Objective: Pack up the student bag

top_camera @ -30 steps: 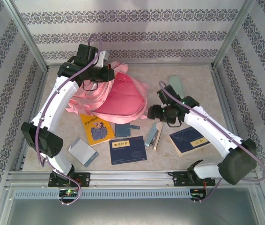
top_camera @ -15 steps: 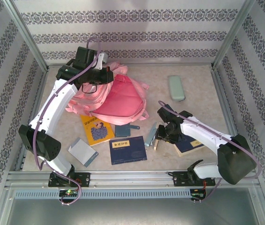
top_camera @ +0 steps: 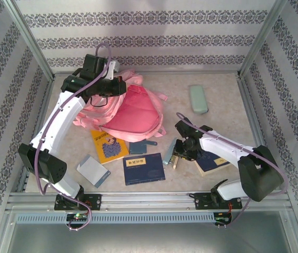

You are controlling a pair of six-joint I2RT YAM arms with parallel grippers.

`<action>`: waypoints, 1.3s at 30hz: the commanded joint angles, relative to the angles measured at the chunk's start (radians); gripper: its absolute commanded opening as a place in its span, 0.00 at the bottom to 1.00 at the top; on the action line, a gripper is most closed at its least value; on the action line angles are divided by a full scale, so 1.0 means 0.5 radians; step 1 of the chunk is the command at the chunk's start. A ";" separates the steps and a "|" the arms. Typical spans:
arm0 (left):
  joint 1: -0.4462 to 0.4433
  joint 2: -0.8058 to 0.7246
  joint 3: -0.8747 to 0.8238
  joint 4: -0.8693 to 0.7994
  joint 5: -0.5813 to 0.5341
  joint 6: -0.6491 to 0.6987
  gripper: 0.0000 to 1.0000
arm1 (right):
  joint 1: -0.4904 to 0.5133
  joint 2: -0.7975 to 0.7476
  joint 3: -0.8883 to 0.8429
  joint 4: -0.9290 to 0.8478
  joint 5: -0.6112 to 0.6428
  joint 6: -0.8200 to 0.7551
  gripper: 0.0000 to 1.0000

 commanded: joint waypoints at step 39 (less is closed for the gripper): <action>0.012 -0.065 0.236 0.107 0.336 -0.009 0.00 | 0.121 0.495 1.333 0.430 -0.528 0.176 0.00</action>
